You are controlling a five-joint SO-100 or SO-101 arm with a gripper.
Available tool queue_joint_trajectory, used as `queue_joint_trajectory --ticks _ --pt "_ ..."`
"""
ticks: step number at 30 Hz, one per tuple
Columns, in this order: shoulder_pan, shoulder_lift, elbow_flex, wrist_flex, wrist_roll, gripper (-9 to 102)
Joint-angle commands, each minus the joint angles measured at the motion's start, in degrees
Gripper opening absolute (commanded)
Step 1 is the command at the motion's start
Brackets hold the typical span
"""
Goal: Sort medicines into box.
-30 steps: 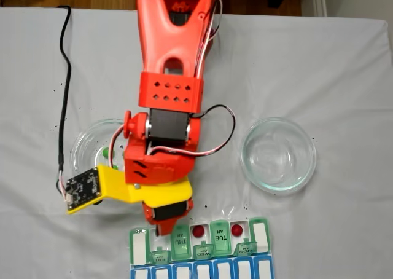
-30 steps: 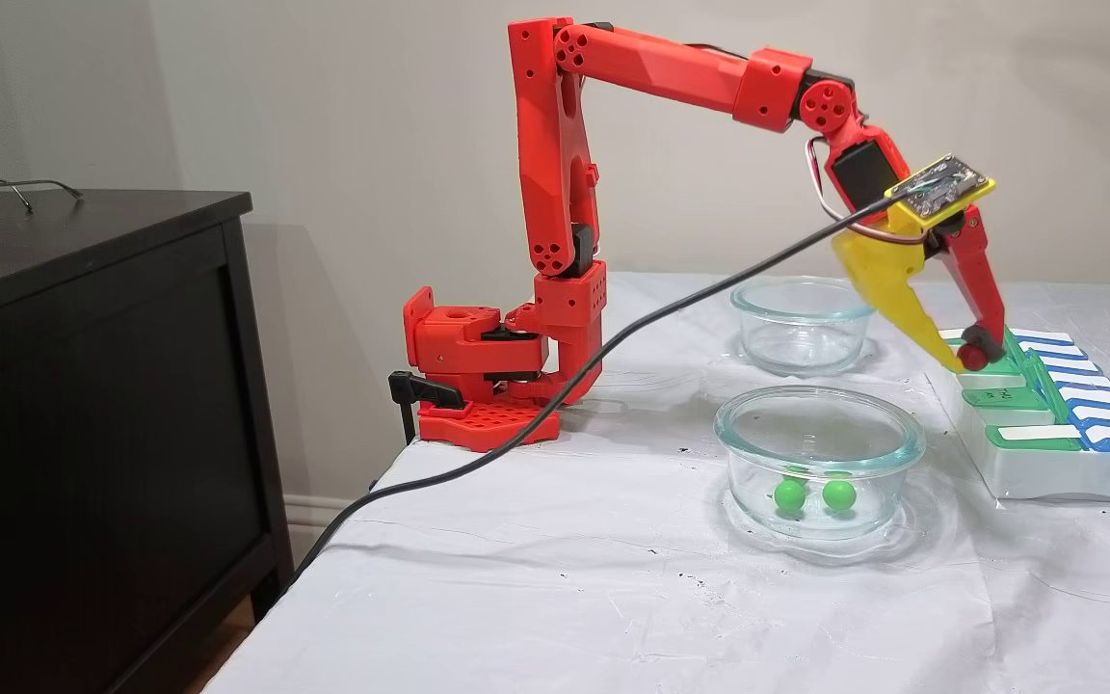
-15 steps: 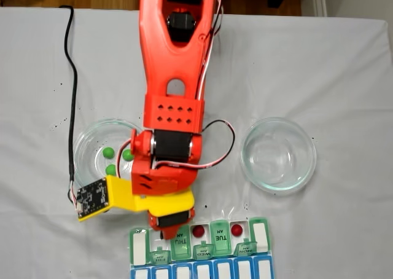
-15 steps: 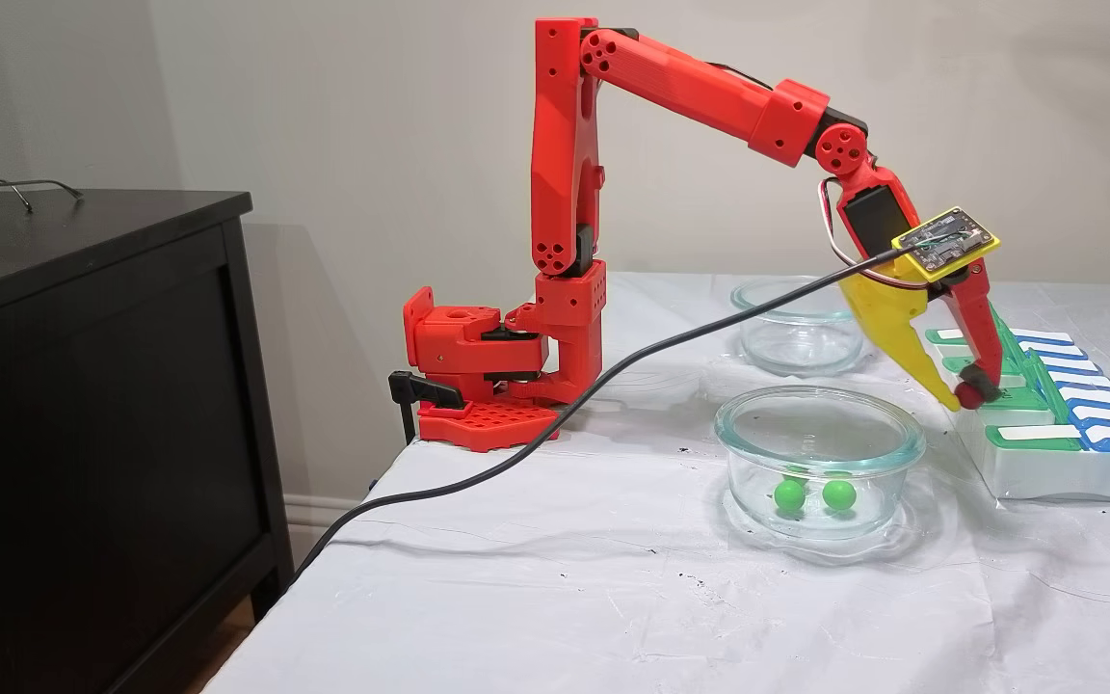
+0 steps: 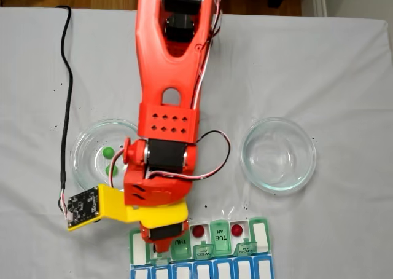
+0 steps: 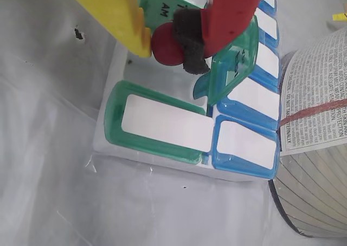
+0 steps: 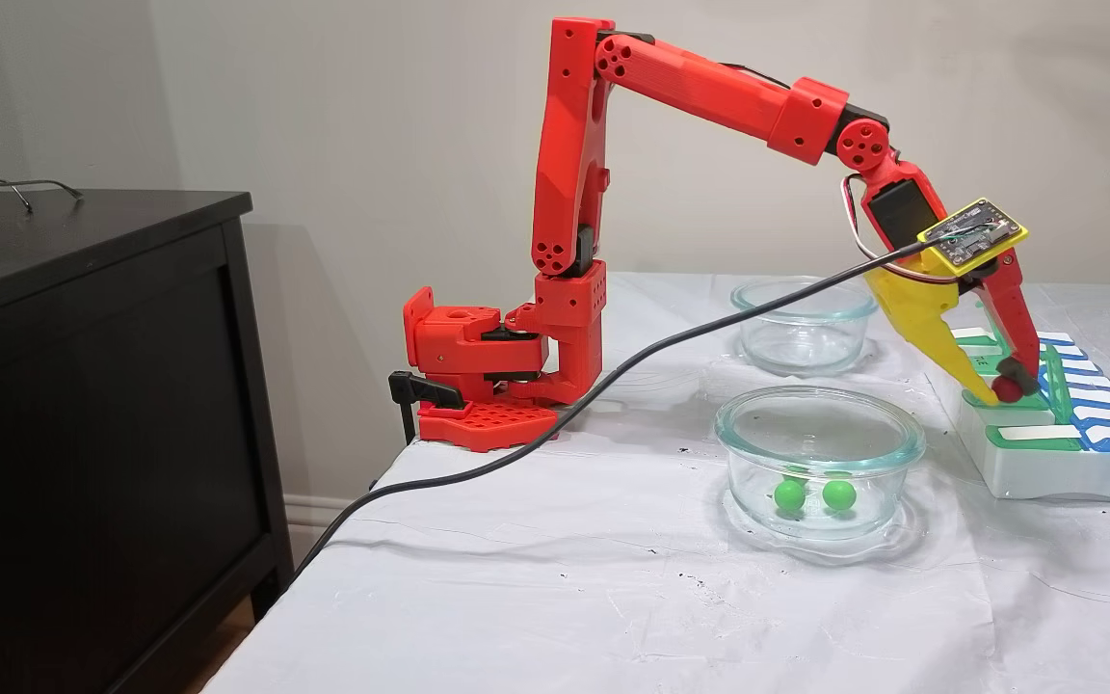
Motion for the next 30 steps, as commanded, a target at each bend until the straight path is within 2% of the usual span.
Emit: queue_joint_trajectory --ticks 1,6,9,10,12,16,19,30 --pt "0.79 1.49 -7.65 0.53 -0.97 0" --pt "1.58 1.67 -8.0 0.35 -1.32 0" --pt "1.67 2.11 -6.42 -2.99 -1.93 0" --pt "1.67 2.29 -5.98 -3.52 -2.64 1" --pt "0.88 2.46 -5.1 -3.52 -3.78 10" --pt "0.0 3.69 -2.46 -4.13 -4.75 8" --pt "-0.18 4.22 -1.85 -3.87 -4.92 15" --pt "-0.35 4.75 -1.58 -2.99 -5.19 14"
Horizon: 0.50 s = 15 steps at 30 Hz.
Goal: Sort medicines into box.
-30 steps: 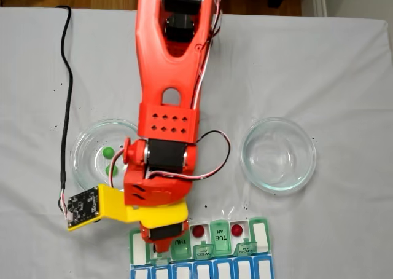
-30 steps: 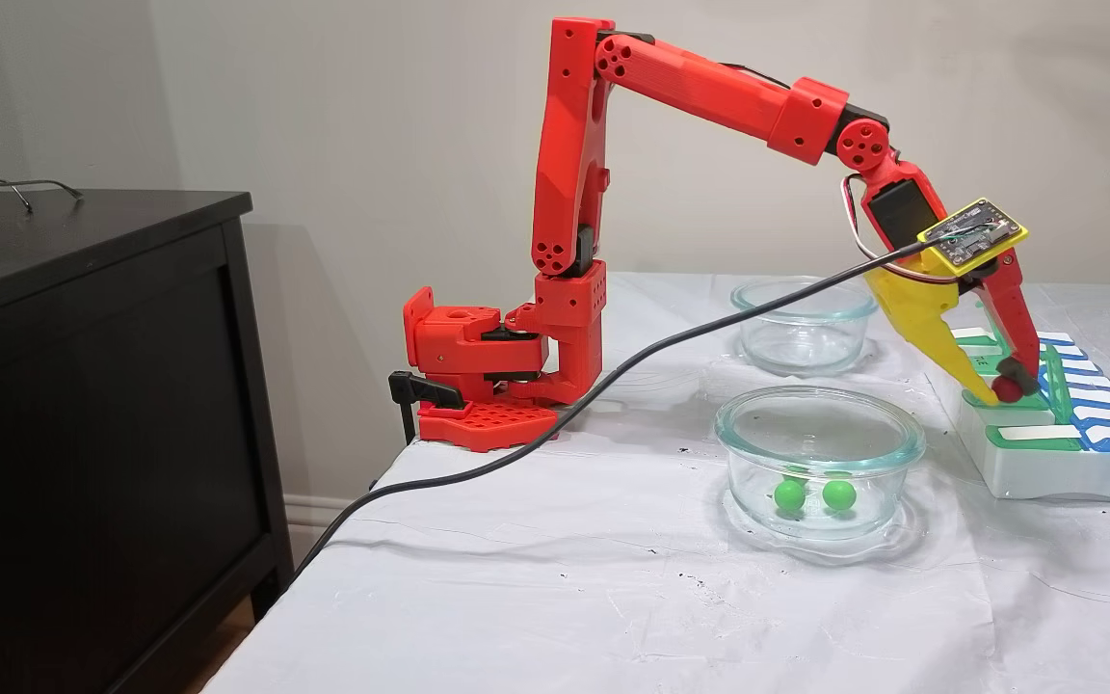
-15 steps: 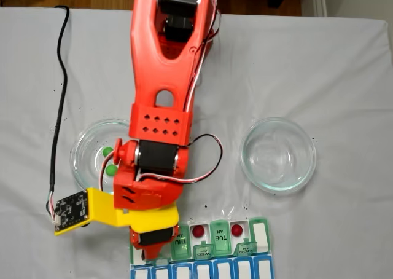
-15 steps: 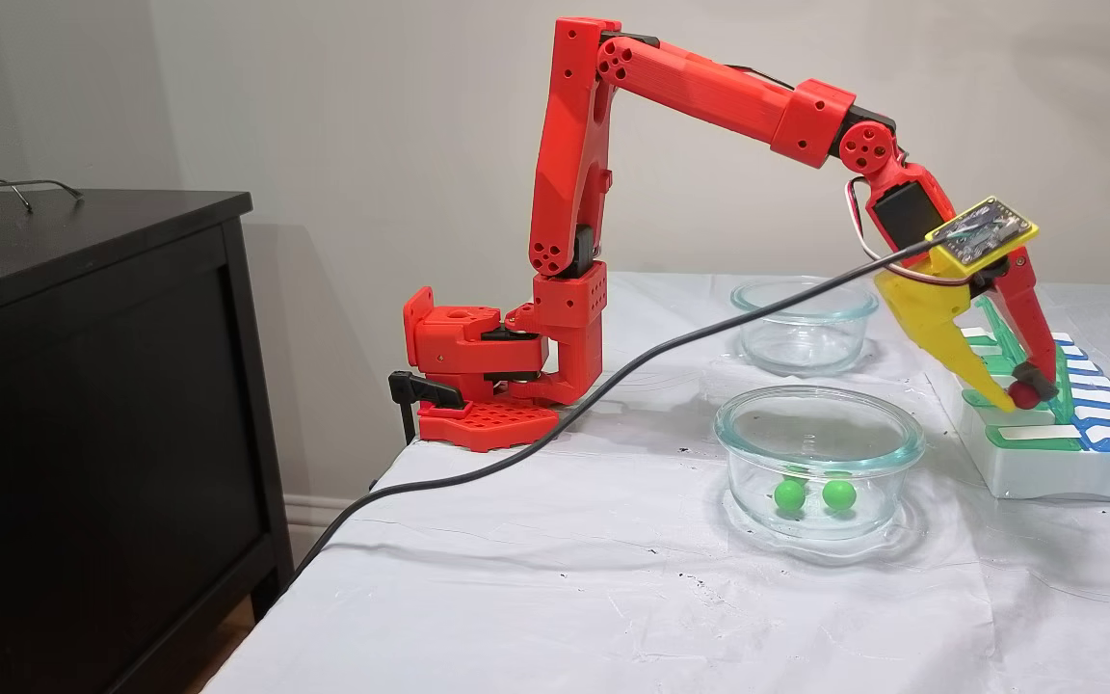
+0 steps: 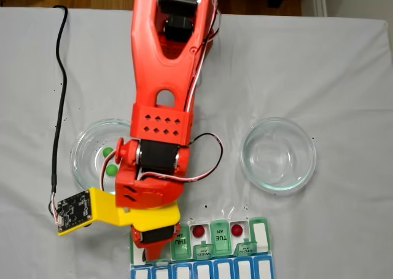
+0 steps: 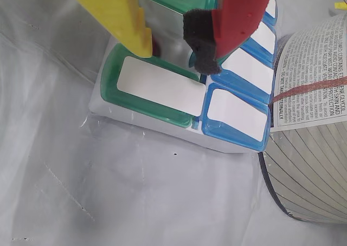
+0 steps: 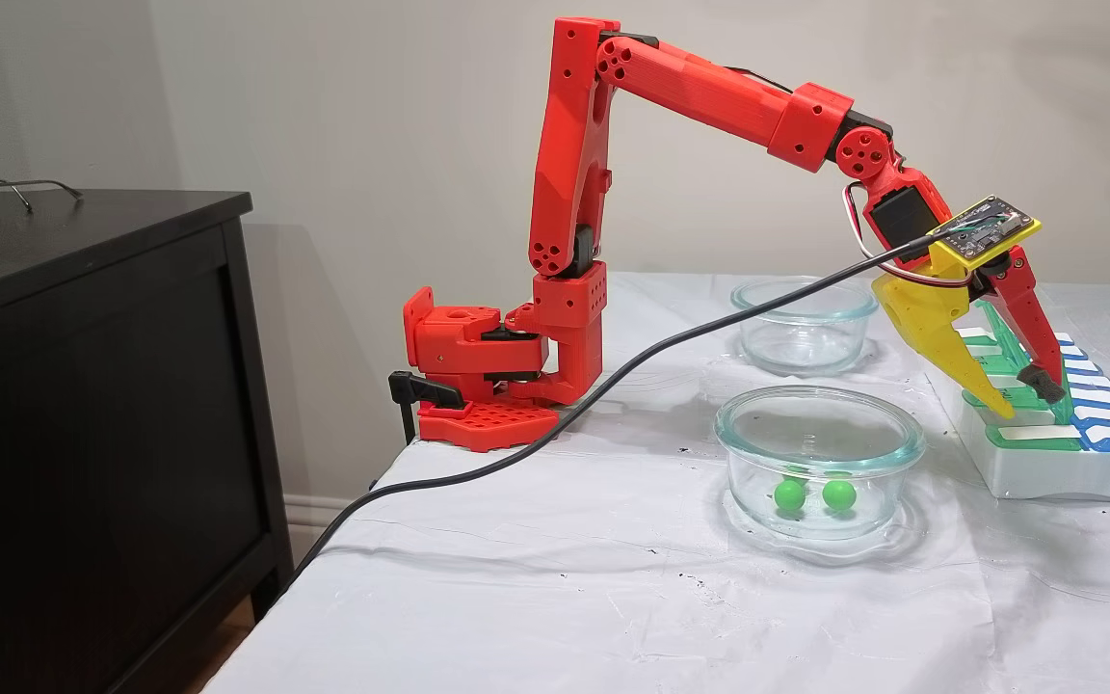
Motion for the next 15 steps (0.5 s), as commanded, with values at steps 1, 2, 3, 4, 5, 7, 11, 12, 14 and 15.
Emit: queue_joint_trajectory --ticks 1,2,3,4,5,7,11,12,14,15 --pt "-1.32 5.71 -1.14 0.35 -0.53 14" --pt "-1.14 6.06 -1.49 0.79 -0.62 15" --pt "-0.88 6.59 -2.02 1.67 -0.62 15" --pt "-0.53 7.21 -2.9 2.99 -0.7 15" --pt "-0.18 7.82 -3.96 4.75 -0.79 16" --pt "0.53 8.88 -6.59 9.58 -0.53 19" --pt "1.67 12.48 -10.28 21.71 -5.45 16" --pt "2.2 14.06 -10.28 23.12 -6.77 12" --pt "3.52 16.26 -11.43 26.19 -9.4 1" --pt "4.13 16.61 -12.57 28.3 -11.07 0"
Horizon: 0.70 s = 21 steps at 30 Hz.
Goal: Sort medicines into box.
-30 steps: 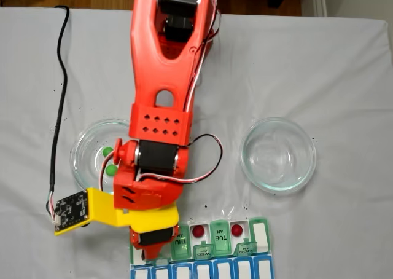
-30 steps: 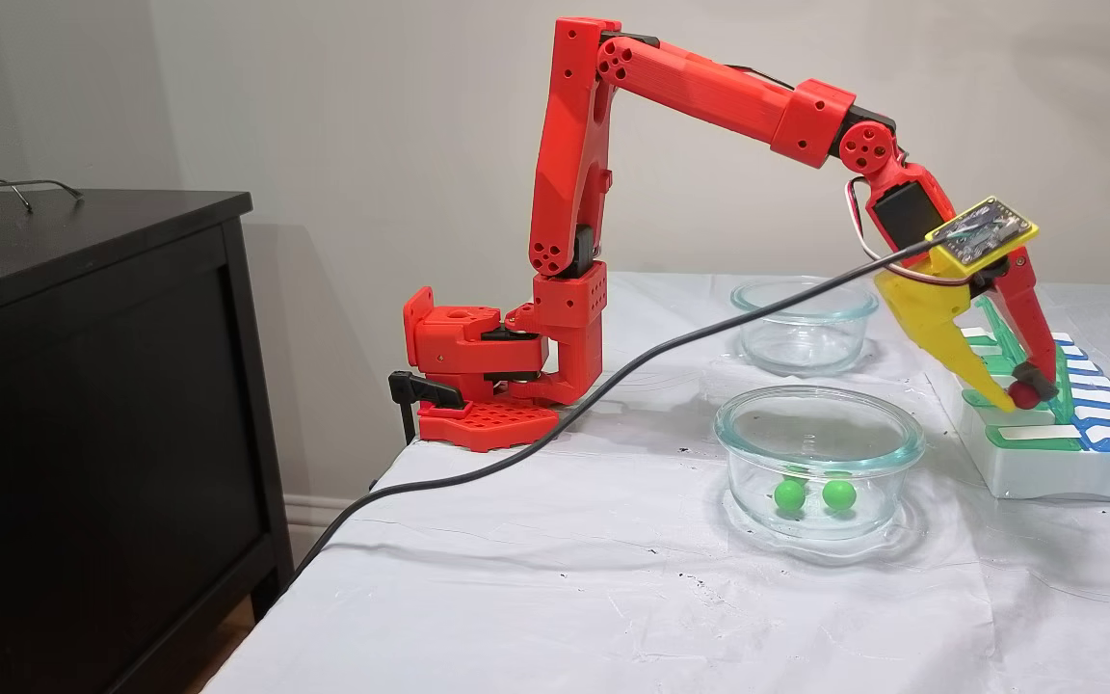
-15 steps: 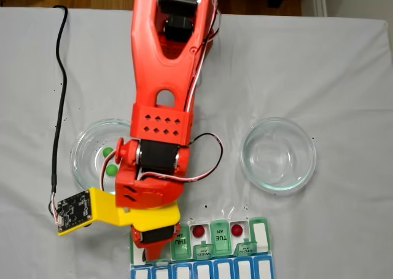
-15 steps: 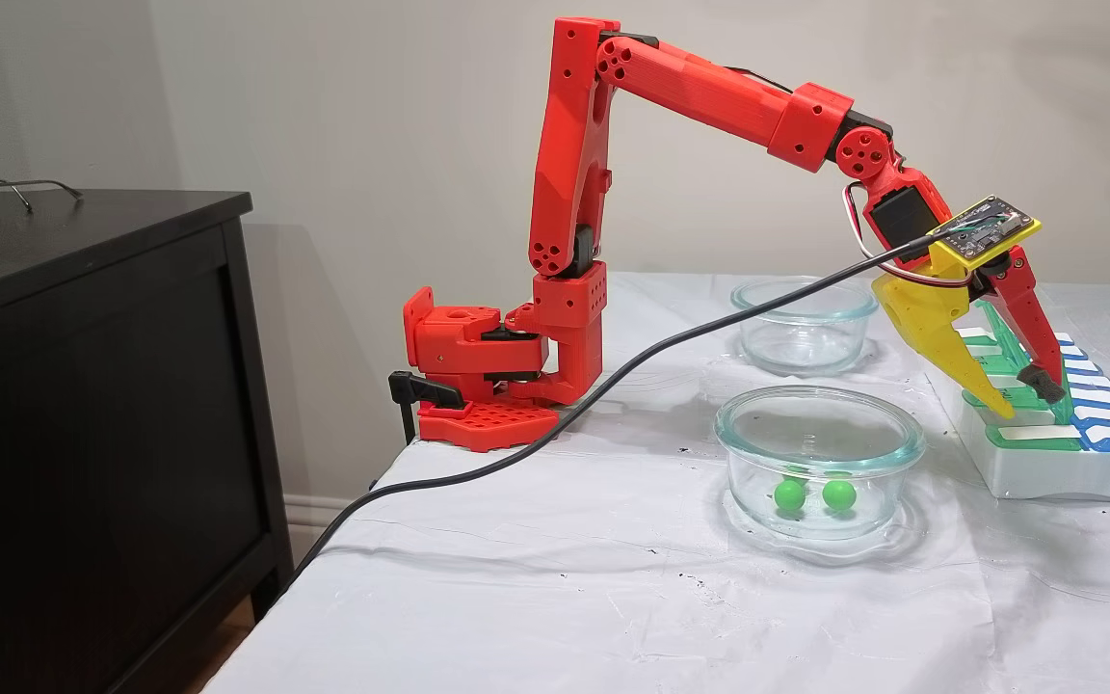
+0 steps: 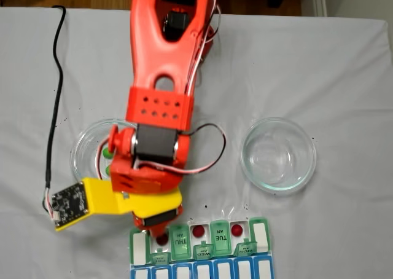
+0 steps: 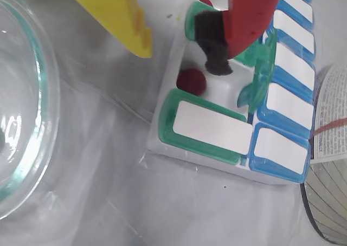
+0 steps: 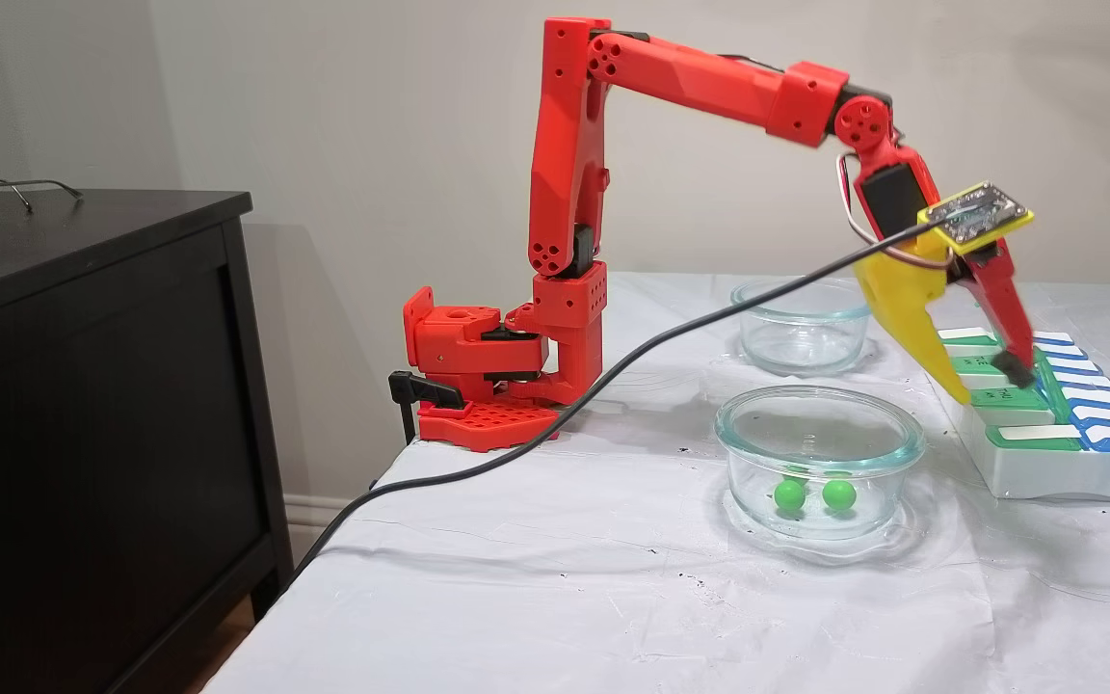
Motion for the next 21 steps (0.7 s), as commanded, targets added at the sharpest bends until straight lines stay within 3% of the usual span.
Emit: queue_joint_trajectory --ticks 1,6,14,18,21 --pt "2.72 9.49 -9.58 8.44 -6.77 0" --pt "3.78 4.22 -16.88 25.58 -17.49 0" --pt "7.21 10.28 -9.76 28.3 -28.92 0" --pt "10.63 7.73 -8.88 29.09 -28.92 0" --pt "13.36 2.37 -10.63 34.89 -31.03 6"
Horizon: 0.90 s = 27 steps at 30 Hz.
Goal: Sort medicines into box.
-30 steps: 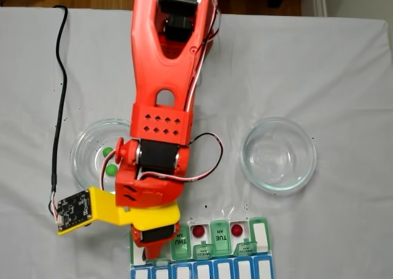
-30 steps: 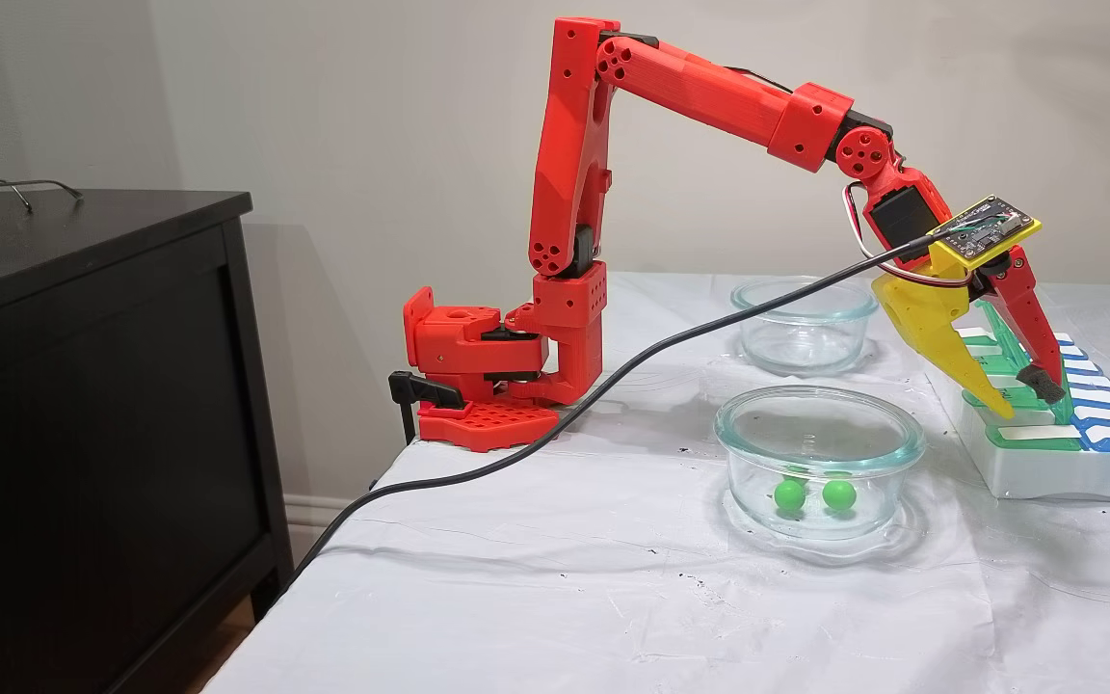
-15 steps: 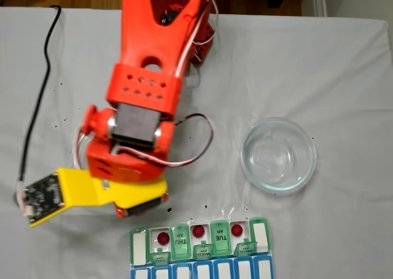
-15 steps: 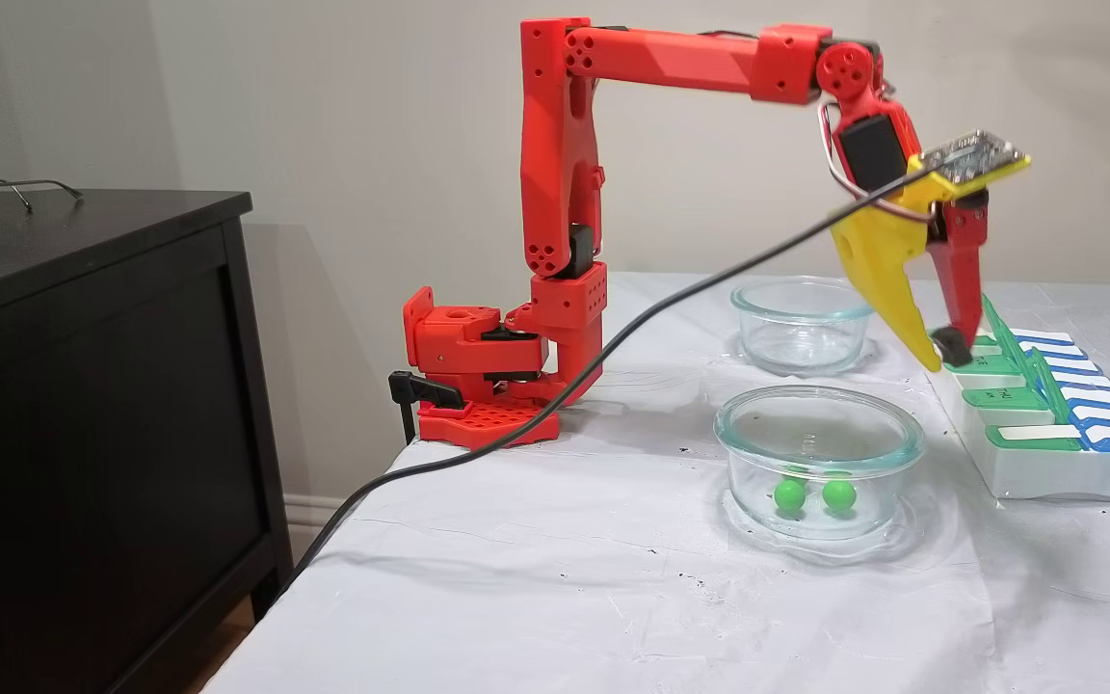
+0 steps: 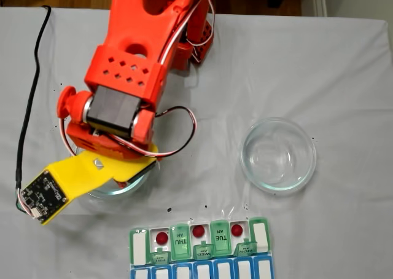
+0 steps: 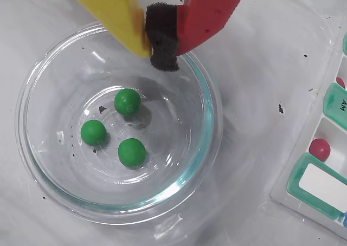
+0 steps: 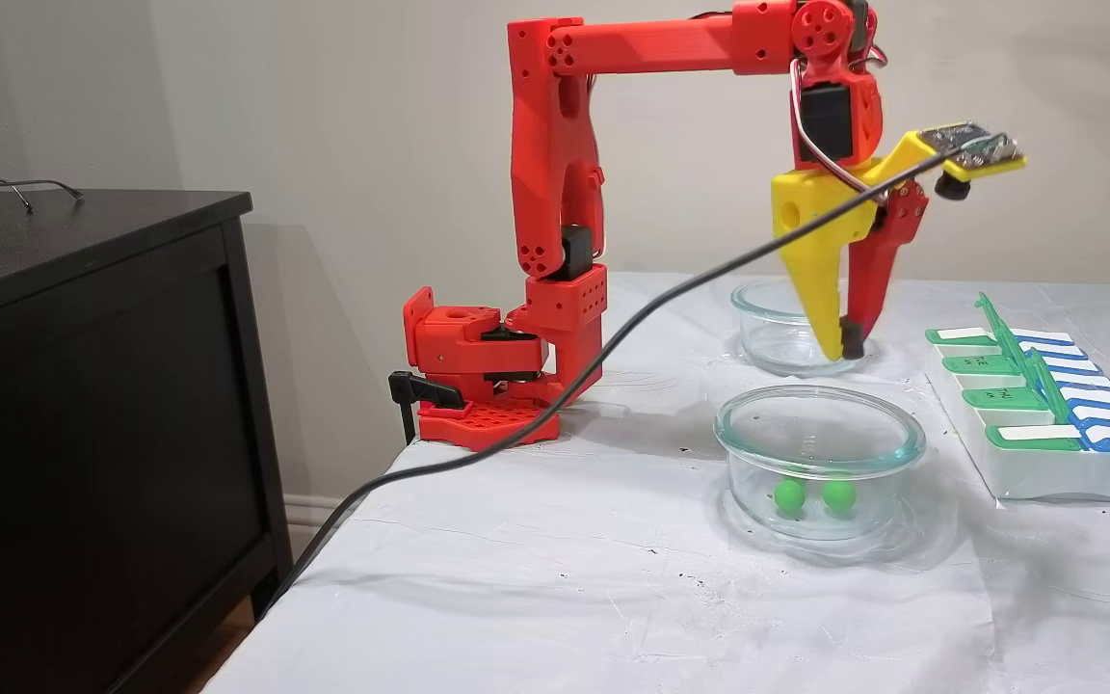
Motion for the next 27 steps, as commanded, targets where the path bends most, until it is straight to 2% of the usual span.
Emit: queue_joint_trajectory --ticks 1,3,17,27 --pt "4.22 -2.11 -3.08 7.12 -2.55 12" --pt "5.36 -0.79 -0.88 5.62 -2.55 14" --pt "8.79 13.71 17.4 -8.0 -2.2 14" --pt "7.91 16.17 22.5 -13.18 0.7 16"
